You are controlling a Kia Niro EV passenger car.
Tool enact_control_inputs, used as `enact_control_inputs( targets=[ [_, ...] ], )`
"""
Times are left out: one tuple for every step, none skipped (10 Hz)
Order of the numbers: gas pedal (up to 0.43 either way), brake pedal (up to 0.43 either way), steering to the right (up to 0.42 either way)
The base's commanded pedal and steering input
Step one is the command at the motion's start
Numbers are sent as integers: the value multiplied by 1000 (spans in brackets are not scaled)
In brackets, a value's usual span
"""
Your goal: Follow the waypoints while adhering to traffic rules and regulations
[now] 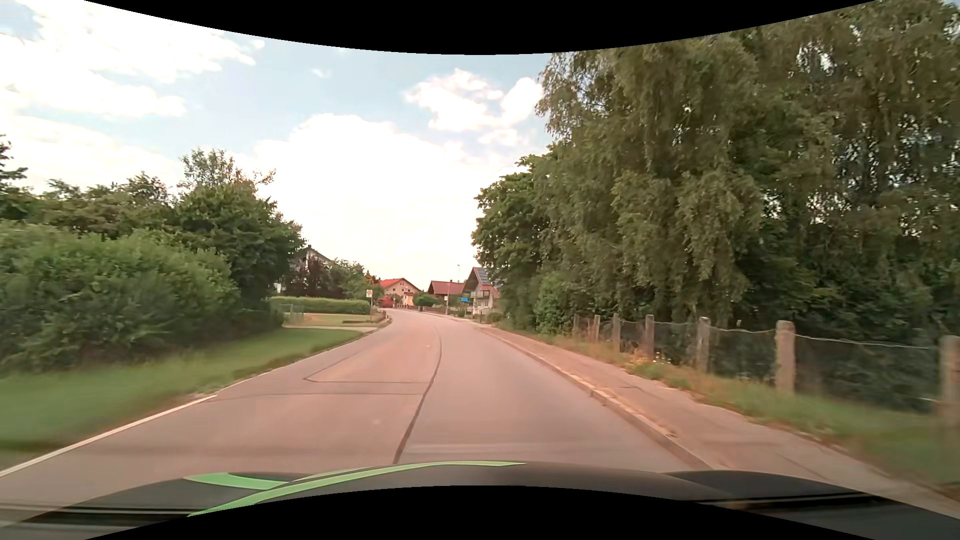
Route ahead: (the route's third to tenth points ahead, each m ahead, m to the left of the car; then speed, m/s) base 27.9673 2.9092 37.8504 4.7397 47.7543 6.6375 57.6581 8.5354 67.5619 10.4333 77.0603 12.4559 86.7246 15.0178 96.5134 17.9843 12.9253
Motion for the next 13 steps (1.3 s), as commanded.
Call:
enact_control_inputs(
  targets=[
    [87,0,-13],
    [98,0,-15],
    [98,0,-16],
    [98,0,-16],
    [98,0,-16],
    [98,0,-17],
    [98,0,-18],
    [98,0,-18],
    [98,0,-18],
    [98,0,-18],
    [98,0,-17],
    [98,0,-17],
    [98,0,-18]
  ],
)
